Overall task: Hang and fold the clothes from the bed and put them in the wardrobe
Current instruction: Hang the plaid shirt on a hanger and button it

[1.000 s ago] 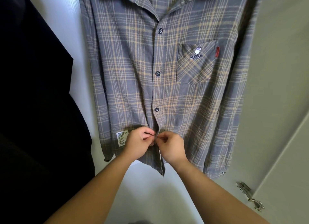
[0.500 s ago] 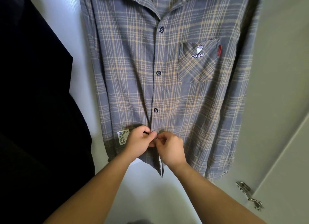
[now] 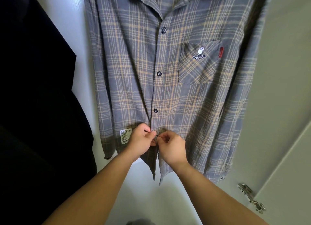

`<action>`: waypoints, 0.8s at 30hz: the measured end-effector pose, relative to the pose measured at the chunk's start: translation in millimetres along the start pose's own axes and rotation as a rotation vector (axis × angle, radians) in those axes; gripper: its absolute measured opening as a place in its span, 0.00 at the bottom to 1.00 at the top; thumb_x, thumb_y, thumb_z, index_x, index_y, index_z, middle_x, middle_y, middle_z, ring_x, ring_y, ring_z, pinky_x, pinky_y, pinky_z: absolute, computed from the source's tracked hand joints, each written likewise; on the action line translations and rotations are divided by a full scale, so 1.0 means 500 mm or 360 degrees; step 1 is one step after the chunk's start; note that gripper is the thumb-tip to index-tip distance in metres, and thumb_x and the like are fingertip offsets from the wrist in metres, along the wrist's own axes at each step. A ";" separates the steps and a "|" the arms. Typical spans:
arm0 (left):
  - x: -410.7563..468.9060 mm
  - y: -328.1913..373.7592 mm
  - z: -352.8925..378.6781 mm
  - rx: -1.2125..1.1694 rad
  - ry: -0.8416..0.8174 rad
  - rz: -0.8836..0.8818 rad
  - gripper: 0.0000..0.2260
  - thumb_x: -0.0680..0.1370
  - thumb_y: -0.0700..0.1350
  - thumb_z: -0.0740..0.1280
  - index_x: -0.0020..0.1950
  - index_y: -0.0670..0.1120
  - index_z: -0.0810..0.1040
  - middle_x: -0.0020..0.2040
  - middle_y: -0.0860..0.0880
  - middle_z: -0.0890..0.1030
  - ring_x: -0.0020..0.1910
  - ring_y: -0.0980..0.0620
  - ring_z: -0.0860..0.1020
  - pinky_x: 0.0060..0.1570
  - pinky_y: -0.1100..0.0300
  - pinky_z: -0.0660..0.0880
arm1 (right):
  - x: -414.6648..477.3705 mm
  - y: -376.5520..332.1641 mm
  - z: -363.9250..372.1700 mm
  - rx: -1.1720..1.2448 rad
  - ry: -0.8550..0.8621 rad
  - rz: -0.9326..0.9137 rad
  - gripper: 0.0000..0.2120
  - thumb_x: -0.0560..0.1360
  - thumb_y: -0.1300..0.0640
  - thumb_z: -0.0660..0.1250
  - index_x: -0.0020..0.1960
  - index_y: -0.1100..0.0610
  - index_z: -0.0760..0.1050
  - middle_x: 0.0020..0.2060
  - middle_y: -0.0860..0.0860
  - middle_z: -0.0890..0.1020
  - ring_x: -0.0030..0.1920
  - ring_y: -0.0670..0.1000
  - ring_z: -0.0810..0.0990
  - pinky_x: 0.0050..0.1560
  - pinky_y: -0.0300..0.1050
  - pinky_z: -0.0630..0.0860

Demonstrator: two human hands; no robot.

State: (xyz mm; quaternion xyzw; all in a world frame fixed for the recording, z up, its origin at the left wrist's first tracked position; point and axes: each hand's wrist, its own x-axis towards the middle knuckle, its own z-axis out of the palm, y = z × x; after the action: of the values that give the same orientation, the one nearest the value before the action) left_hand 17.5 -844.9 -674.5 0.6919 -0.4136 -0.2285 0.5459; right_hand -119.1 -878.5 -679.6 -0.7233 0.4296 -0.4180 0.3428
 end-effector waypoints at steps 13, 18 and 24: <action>0.003 0.001 -0.012 0.0300 -0.0057 0.0184 0.11 0.79 0.42 0.72 0.42 0.47 0.71 0.32 0.48 0.82 0.30 0.53 0.83 0.33 0.57 0.78 | 0.006 -0.006 0.000 -0.0221 -0.0188 -0.0009 0.09 0.80 0.52 0.68 0.43 0.55 0.78 0.33 0.47 0.80 0.34 0.45 0.78 0.31 0.33 0.71; 0.002 0.000 -0.018 0.0197 -0.0128 0.0147 0.11 0.80 0.41 0.70 0.43 0.46 0.69 0.35 0.44 0.82 0.33 0.47 0.84 0.42 0.47 0.81 | 0.010 -0.015 -0.007 0.0108 -0.0185 0.0234 0.07 0.78 0.56 0.70 0.43 0.58 0.80 0.36 0.52 0.83 0.36 0.48 0.79 0.38 0.43 0.78; 0.004 -0.011 -0.022 0.0049 -0.0129 0.0078 0.08 0.80 0.42 0.71 0.46 0.46 0.73 0.33 0.48 0.82 0.32 0.49 0.83 0.44 0.47 0.82 | 0.017 -0.029 -0.010 0.0992 -0.0364 0.0888 0.06 0.80 0.64 0.67 0.47 0.64 0.81 0.36 0.57 0.81 0.34 0.51 0.80 0.38 0.46 0.82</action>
State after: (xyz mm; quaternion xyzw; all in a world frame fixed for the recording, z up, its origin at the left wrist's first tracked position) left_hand 28.8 -840.1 -675.9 0.6801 -0.4555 -0.2367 0.5235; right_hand -116.6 -881.1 -662.6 -0.4831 0.4212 -0.3362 0.6901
